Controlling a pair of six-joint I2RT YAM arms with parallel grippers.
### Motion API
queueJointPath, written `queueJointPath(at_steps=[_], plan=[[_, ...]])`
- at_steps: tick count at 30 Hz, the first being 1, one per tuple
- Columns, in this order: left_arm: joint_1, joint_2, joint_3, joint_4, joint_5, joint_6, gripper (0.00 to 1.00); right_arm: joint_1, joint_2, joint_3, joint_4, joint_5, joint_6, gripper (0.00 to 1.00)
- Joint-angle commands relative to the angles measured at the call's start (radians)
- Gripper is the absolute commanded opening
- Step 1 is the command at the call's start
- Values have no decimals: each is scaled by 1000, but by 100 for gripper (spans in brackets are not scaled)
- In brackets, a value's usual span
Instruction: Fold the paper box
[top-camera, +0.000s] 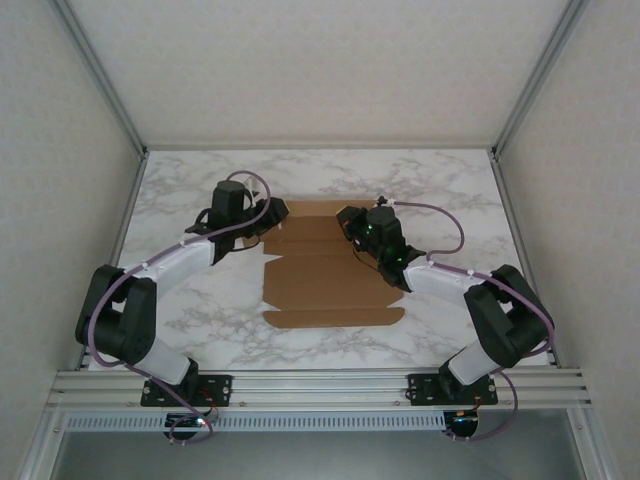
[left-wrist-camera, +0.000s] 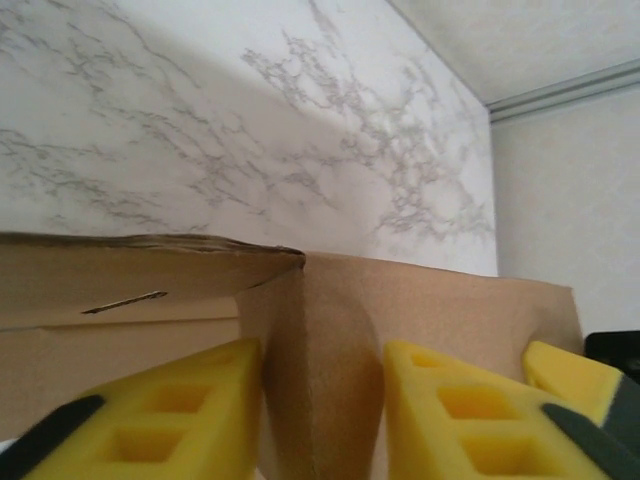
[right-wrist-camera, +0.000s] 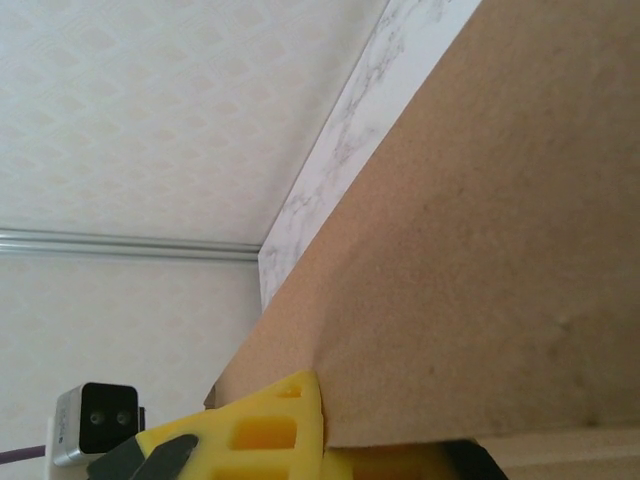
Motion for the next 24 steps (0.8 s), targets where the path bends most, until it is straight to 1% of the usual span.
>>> queueJointPath(at_steps=[1,4,5,7,8,9,11,12,14,15,17,20,24], plan=[[13,-13,-47,79,33,-64,27,0,25,-9,-34,-29,-2,5],[20,-20,-54,91,33,-70,18,0,23,-9,-39,-29,-2,5],[25,-22,-57,91,31,-70,16,-1,22,-9,-41,-28,-3,5],[32,-30,-63,81,22,-65,16,-1,16,-9,-50,-24,-10,5],[34,-35,-62,63,11,-55,18,-2,13,-8,-56,-21,-13,5],[37,-41,-62,39,-4,-45,23,-4,10,-8,-61,-20,-18,5],[42,-67,-60,-33,-62,-10,38,-5,2,-7,-81,-12,-25,5],[44,-87,-60,-66,-91,5,43,-8,-2,-7,-87,-9,-28,5],[51,-135,-70,-129,-160,29,49,-11,-10,-6,-102,-1,-36,6],[54,-157,-81,-141,-181,31,50,-13,-12,-3,-112,1,-41,6],[62,-201,-114,-143,-204,22,50,-18,-18,3,-124,1,-52,6],[66,-236,-154,-131,-211,28,47,-25,-20,7,-132,-5,-61,6],[66,-199,-181,-138,-222,49,35,-32,-18,15,-146,-15,-70,6]])
